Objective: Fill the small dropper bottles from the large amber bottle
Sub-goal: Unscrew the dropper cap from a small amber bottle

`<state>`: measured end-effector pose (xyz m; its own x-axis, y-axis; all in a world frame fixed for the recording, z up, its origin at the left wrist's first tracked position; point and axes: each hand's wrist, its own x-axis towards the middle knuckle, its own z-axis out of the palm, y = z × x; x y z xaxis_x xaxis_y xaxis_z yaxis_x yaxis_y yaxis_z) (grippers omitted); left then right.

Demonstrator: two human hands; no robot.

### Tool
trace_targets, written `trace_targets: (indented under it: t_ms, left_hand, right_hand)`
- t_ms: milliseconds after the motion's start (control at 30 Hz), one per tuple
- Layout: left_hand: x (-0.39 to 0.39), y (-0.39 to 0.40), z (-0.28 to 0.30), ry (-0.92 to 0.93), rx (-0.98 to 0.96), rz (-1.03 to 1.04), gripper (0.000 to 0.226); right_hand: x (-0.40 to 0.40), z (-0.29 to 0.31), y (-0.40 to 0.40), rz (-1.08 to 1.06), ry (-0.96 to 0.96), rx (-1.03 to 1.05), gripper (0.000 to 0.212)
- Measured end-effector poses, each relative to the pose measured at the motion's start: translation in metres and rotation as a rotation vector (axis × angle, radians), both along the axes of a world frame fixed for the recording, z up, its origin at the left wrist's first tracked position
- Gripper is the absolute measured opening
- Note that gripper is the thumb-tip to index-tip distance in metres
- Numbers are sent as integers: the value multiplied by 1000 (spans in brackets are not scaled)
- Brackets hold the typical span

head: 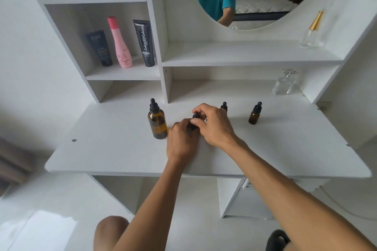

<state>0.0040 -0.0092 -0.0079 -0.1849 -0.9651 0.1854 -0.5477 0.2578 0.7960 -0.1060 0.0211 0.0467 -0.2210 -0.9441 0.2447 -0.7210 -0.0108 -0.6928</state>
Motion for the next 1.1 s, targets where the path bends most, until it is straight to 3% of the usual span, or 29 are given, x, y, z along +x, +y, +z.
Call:
trace_targets:
  t_ms: [267, 400, 567, 733, 867, 1100]
  left_hand:
    - [1, 0, 2, 3, -5, -20, 9]
    - [2, -2, 0, 9, -23, -26, 11]
    - [2, -3, -1, 1, -18, -13, 11]
    - [2, -2, 1, -5, -9, -8, 15]
    - [2, -3, -1, 14, -21, -16, 18]
    - [1, -3, 0, -1, -12, -10, 20]
  right_hand:
    - [-7, 14, -1, 81, 123, 95, 26]
    - [-6, 19, -3, 69, 138, 100, 18]
    - [-4, 28, -3, 116, 213, 165, 35]
    - [-1, 30, -7, 98, 250, 207, 28]
    - [-2, 35, -7, 135, 221, 234, 42]
    - [0, 38, -9, 127, 355, 286, 30]
